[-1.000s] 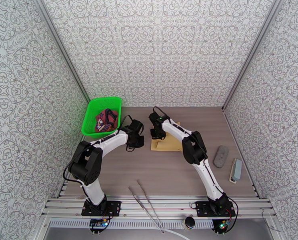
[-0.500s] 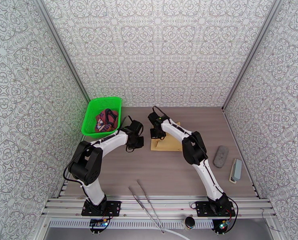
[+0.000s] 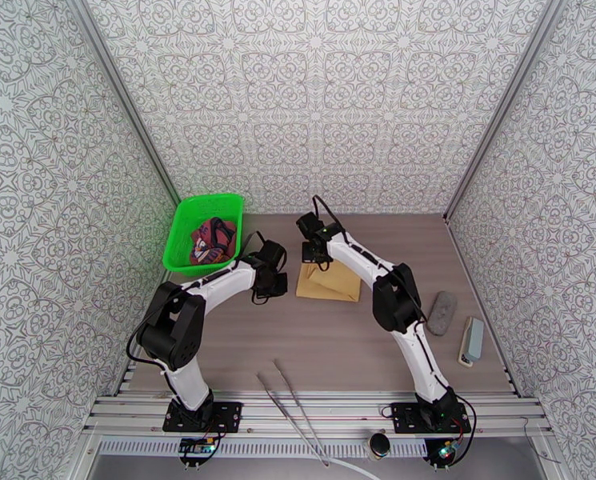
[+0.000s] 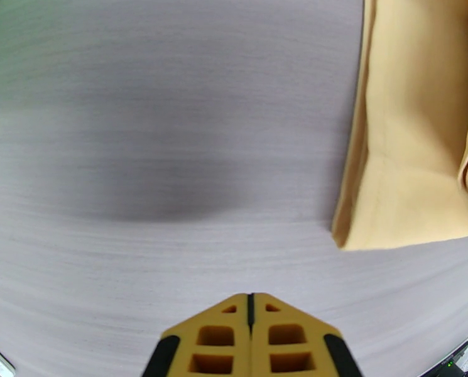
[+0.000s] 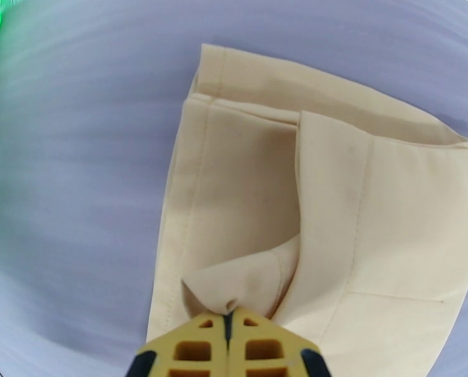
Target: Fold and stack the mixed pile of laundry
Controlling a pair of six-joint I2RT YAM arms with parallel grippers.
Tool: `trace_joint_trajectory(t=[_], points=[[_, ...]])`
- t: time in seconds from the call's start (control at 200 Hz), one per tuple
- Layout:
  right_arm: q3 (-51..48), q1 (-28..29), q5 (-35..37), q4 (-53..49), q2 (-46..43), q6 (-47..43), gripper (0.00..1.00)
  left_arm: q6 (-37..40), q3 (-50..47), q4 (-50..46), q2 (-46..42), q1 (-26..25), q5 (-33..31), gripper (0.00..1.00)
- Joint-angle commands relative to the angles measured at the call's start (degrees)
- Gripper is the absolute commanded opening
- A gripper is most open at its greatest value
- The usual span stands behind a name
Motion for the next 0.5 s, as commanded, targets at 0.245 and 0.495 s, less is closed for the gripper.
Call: trace_joint_trajectory(t=[0.245, 0.495], points=[[8.9, -0.3, 1.2, 1.3, 9.8, 3.8, 0.01, 1.4, -1.2, 0.4, 1.0, 0.7, -0.5, 0.0], [9.1, -0.7, 0.2, 1.0, 6.3, 0.6, 0.32, 1.2, -0.9, -2.4, -3.6, -0.9, -3.0, 0.0]])
